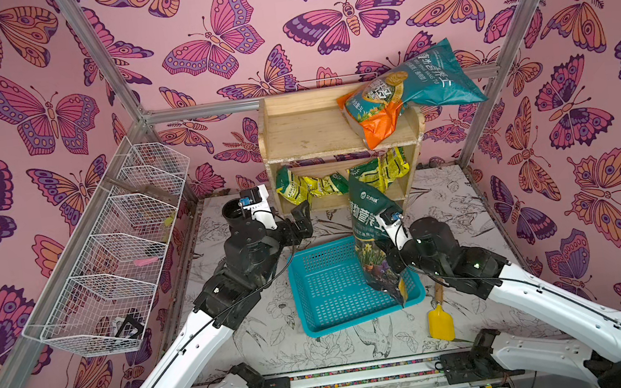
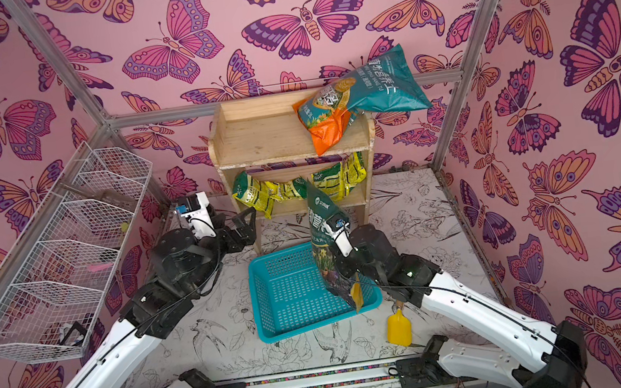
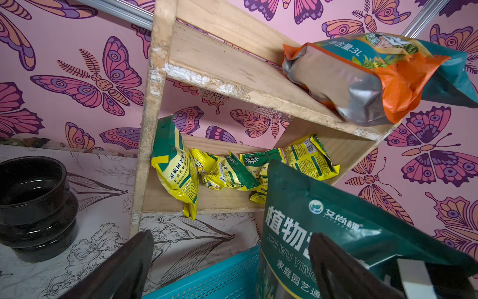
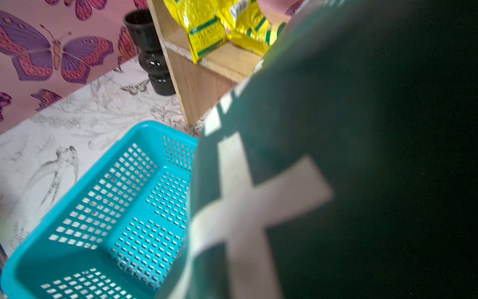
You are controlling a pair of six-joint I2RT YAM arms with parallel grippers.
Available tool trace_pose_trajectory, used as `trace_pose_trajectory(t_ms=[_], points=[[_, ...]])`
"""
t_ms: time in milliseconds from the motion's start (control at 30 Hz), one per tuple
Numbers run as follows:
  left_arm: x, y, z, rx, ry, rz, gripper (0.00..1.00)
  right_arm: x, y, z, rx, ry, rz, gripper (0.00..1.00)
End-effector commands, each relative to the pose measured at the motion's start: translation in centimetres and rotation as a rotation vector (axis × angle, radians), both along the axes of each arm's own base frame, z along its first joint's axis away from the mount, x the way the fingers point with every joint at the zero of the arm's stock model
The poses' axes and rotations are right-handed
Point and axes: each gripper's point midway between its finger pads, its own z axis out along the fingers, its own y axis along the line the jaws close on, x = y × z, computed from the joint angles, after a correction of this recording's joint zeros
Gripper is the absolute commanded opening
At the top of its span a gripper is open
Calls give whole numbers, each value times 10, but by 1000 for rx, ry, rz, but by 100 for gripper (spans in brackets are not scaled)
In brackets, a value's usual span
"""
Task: Take down the fertilizer bag from the shelf
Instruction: Place the fertilizer bag in the storage box.
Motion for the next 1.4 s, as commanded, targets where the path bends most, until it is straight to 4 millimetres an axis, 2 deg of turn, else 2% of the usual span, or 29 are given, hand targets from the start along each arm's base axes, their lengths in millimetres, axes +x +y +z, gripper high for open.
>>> trace_pose_trajectory(t_ms=[0, 167, 300, 467, 667, 1033, 1167, 1200, 1233, 1267, 1367], points=[[-1, 1, 4, -24, -20, -7, 100, 15, -2, 103, 254, -278, -67, 0], [0, -4, 1, -22, -9, -23, 100, 22, -10, 89, 194, -332, -109, 0], [2, -7, -4, -20, 1, -30, 100, 32, -16, 93, 158, -409, -157, 0], [4, -11, -4, -22, 6, -42, 100, 43, 1, 97, 121, -456, -119, 0], [2, -6, -6, -23, 5, -31, 100, 46, 6, 74, 188, -398, -131, 0], [4, -11, -8, -24, 12, -41, 100, 42, -63, 31, 220, -382, -419, 0], [5, -14, -8, -31, 18, -52, 100, 45, -96, 15, 199, -316, -542, 0], [5, -15, -8, -31, 19, -54, 100, 46, -104, 11, 195, -292, -576, 3], [6, -15, -8, -28, 19, -53, 100, 48, -113, 6, 199, -263, -615, 17], [6, -15, -9, -24, 19, -55, 100, 49, -117, 3, 201, -238, -623, 24], [8, -18, -8, -16, 20, -62, 100, 48, -113, 4, 212, -202, -583, 44]])
